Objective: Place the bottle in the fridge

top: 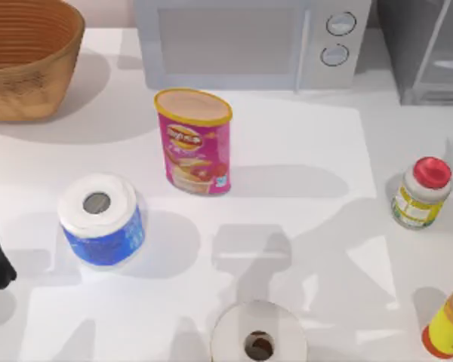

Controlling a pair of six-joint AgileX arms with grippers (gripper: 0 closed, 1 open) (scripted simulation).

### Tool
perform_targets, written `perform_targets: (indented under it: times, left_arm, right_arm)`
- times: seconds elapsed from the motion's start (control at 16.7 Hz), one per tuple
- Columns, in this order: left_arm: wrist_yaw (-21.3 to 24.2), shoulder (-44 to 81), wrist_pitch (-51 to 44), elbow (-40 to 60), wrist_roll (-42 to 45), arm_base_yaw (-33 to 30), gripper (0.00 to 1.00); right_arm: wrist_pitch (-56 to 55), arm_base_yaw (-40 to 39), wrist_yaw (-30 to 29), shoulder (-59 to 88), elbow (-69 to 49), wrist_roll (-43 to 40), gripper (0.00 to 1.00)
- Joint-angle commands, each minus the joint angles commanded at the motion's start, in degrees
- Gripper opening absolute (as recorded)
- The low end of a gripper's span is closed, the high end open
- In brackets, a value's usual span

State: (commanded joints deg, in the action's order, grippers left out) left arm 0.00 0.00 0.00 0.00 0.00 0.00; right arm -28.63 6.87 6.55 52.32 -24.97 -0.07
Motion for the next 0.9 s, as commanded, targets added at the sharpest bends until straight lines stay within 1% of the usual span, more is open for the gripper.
perform_targets:
  times: [0.9]
  left_arm:
    - [0.0,0.0,0.0,0.0,0.0,0.0,1.0]
  right_arm:
    - [-23.25,6.01,5.26,44.4,-20.2,0.56,0.01]
